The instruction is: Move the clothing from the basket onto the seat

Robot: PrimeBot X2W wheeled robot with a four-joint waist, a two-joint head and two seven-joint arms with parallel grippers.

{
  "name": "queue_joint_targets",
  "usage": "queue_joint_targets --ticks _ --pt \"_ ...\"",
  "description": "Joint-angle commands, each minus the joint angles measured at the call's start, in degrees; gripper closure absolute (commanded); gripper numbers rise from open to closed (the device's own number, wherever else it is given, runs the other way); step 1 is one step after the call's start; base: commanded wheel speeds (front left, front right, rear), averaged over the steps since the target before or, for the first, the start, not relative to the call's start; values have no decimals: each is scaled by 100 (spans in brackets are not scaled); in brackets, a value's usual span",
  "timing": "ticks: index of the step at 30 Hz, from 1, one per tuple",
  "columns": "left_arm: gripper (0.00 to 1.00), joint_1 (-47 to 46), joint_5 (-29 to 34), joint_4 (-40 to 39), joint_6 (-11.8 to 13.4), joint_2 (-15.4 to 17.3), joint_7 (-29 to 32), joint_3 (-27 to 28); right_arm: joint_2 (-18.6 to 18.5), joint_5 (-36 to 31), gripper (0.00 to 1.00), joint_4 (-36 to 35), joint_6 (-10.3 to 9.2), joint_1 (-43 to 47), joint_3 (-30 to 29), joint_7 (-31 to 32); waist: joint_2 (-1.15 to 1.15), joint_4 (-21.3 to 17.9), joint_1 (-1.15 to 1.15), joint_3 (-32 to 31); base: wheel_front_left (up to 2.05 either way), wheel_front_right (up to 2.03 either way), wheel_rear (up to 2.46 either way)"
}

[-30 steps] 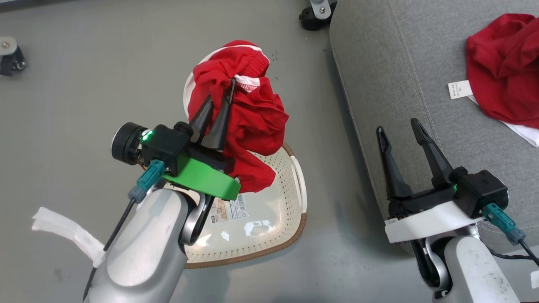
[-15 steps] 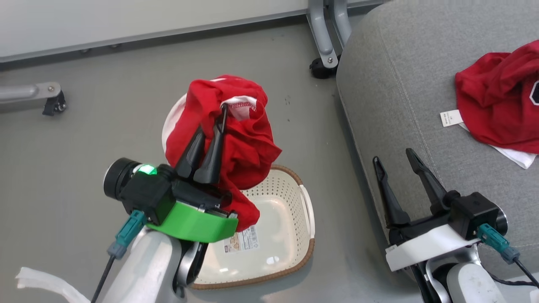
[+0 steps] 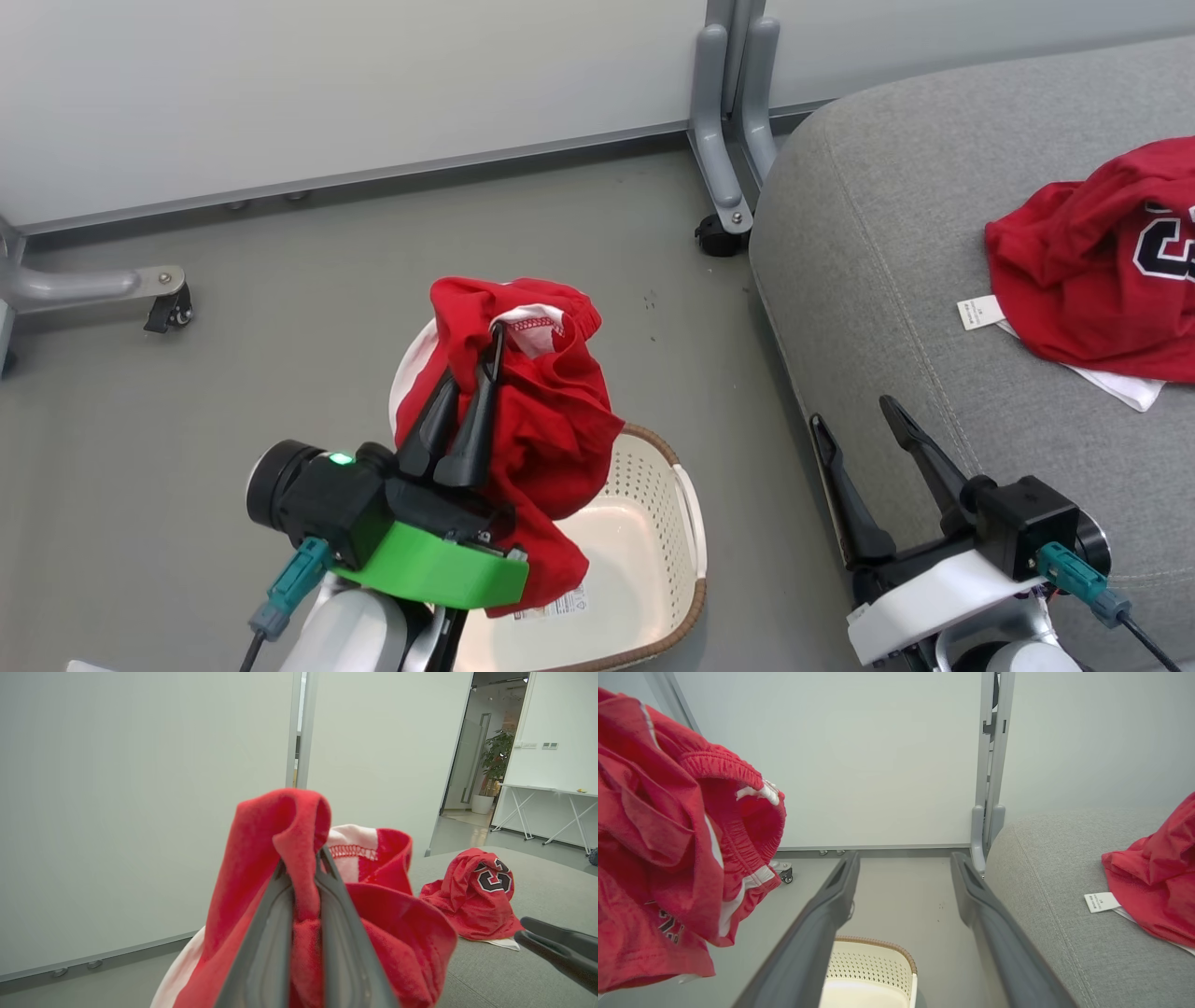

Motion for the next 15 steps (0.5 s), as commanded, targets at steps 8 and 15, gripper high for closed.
queue_joint_targets --ticks 8,15 --pt "100 178 -48 -1 -46 62 -2 32 29 17 0 -94 -1 198 19 83 0 19 1 -135 0 0 0" --pt "100 147 -21 -13 -78 50 -3 56 38 22 0 -118 -1 180 35 91 0 41 1 -112 0 0 0"
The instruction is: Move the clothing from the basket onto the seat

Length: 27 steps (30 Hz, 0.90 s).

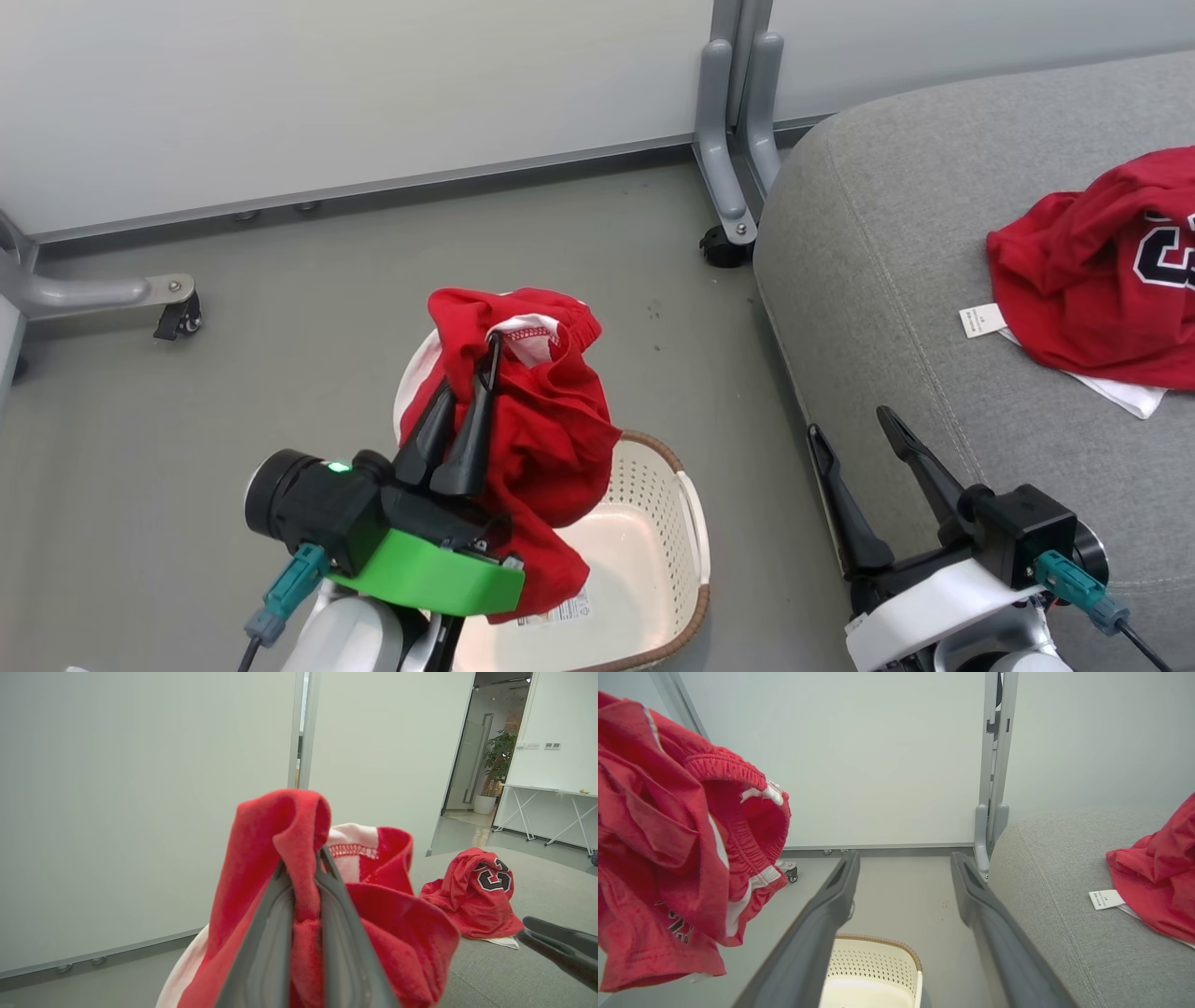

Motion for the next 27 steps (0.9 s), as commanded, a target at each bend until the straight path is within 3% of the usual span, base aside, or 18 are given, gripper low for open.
queue_joint_targets --ticks 1,12,22,27 --pt "100 43 31 -28 -33 24 -3 20 15 12 0 -13 -1 53 9 9 0 6 1 0 0 0 0" --pt "100 -26 12 -59 -101 -44 -3 45 -164 171 0 -19 -1 -112 370 48 0 55 1 47 0 0 0" --pt "100 -229 130 -130 -191 -95 -3 21 -756 774 0 56 -1 -1065 2023 114 0 225 1 248 0 0 0" --pt "100 -301 172 -108 -226 -129 -3 -27 -859 1040 0 332 -1 -1714 2616 7 0 310 1 307 0 0 0"
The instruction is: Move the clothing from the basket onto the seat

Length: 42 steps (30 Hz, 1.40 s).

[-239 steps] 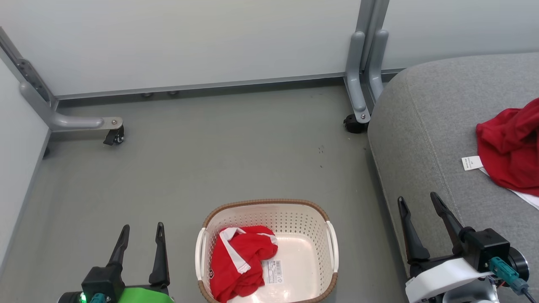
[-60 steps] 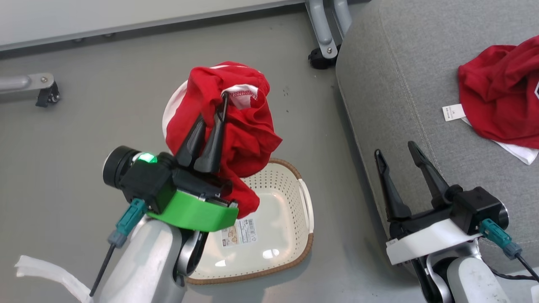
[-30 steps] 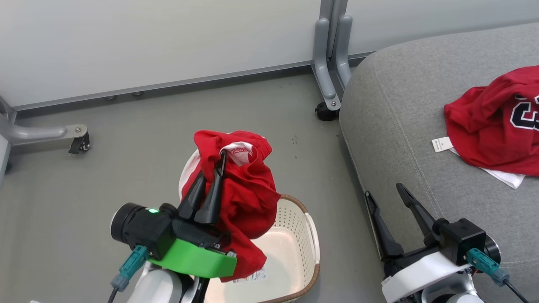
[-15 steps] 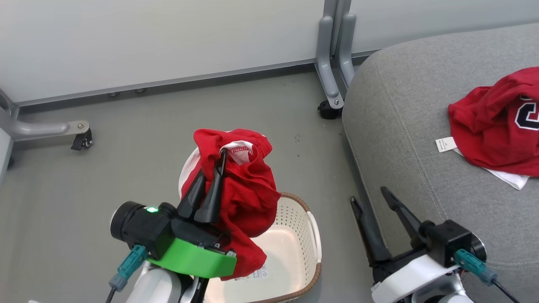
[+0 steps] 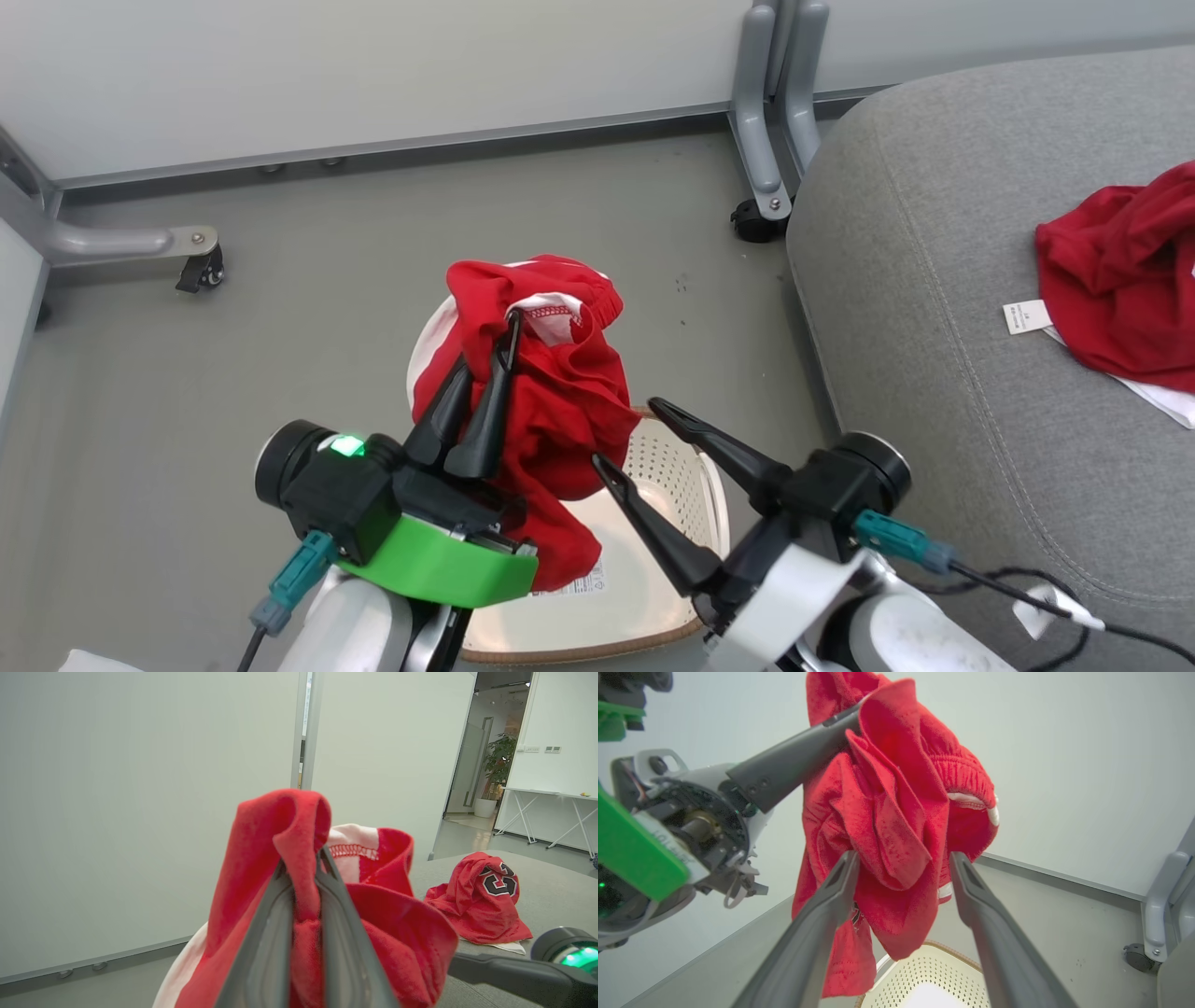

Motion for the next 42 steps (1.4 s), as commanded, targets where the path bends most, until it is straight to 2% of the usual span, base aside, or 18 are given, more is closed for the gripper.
queue_joint_targets --ticks 1,11,12,13,14,24,40,41,42 --pt "100 -118 66 10 -32 -23 -3 -9 -35 91 0 108 0 -187 107 -62 0 47 0 29 0 0 0" --pt "100 -120 42 52 -93 -75 -3 -89 62 520 0 967 0 -1308 946 -269 0 151 0 46 0 0 0" --pt "100 -121 46 53 -97 -77 -3 -89 71 551 58 1034 0 -1380 992 -289 0 155 0 45 0 0 0" --pt "100 -121 49 58 -102 -82 -3 -95 95 611 96 1110 0 -1461 1055 -312 0 160 0 42 0 0 0" --pt "100 -120 49 60 -104 -88 -2 -97 91 639 100 1166 0 -1524 1123 -314 0 165 0 38 0 0 0" --pt "100 -33 14 101 -77 -116 -3 -36 8 885 100 1503 0 -1823 1373 -560 0 160 0 18 0 0 0" --pt "100 -21 31 235 -88 -102 79 -63 -45 1033 100 1592 0 -1975 1501 -675 0 150 0 45 0 0 0" --pt "86 -30 30 251 -66 -101 99 -62 -49 1039 100 1596 0 -1984 1498 -680 0 153 0 45 0 0 0" --pt "51 -45 40 261 -40 -102 127 -67 -51 1036 100 1604 0 -1994 1475 -704 0 156 0 46 0 0 0"
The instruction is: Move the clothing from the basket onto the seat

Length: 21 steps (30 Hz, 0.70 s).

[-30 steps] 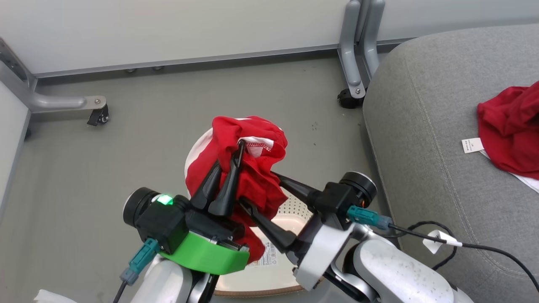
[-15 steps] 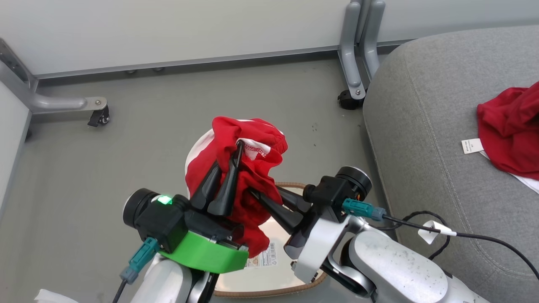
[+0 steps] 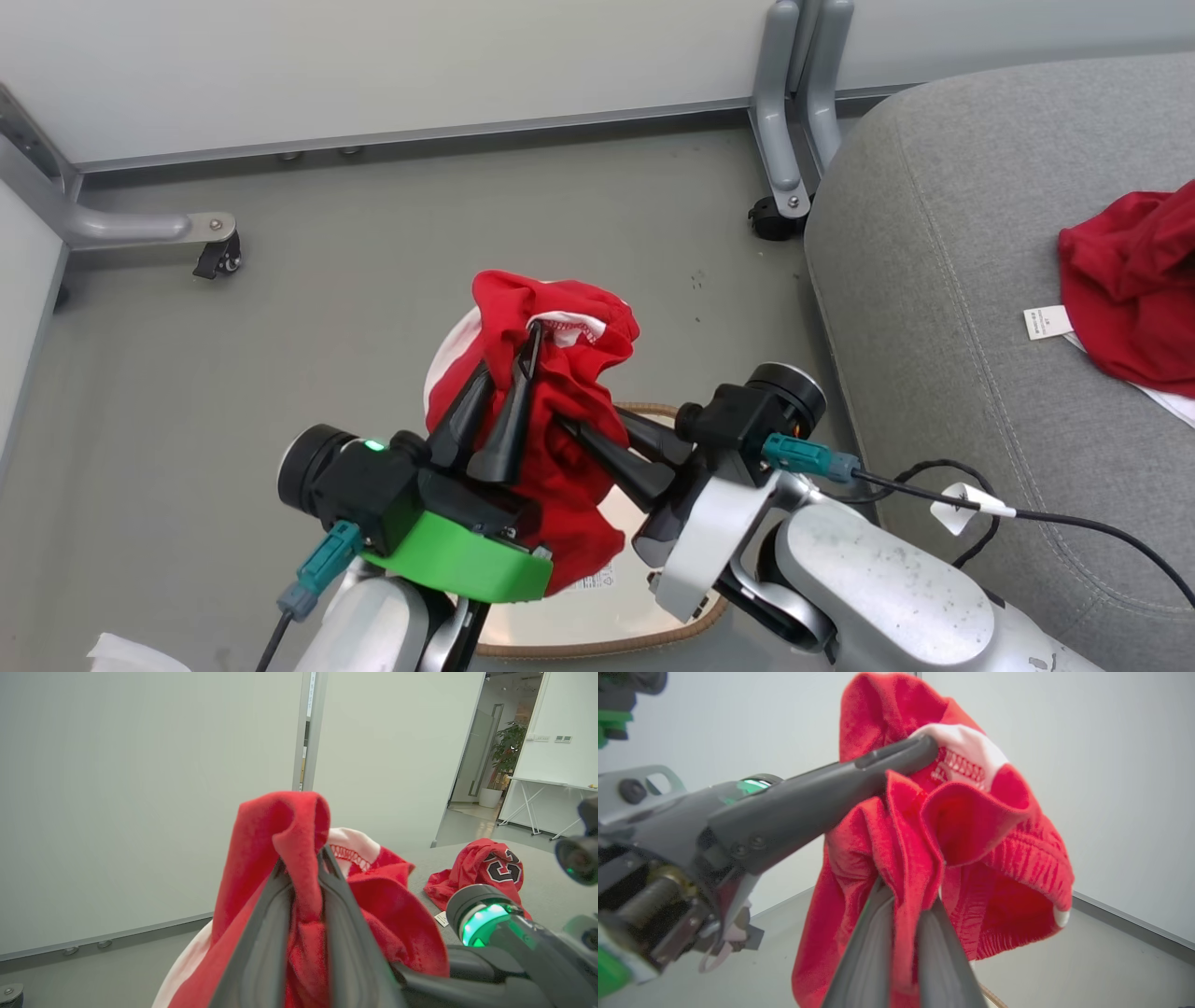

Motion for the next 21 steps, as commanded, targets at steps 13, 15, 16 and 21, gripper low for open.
queue_joint_targets --ticks 13,15,16,21 --pt "0 280 261 -383 83 443 337 -160 6 -59 100 217 0 25 -428 -181 0 103 0 -41 0 0 0" --pt "0 369 265 -480 49 523 445 -244 6 -68 100 262 0 24 -500 -183 0 113 0 -46 0 0 0" --pt "0 414 269 -530 23 566 508 -294 9 -81 100 291 0 20 -538 -189 0 118 0 -46 0 0 0" --pt "0 619 259 -681 -23 710 754 -506 18 -118 100 456 0 -16 -671 -217 0 142 0 -57 0 0 0"
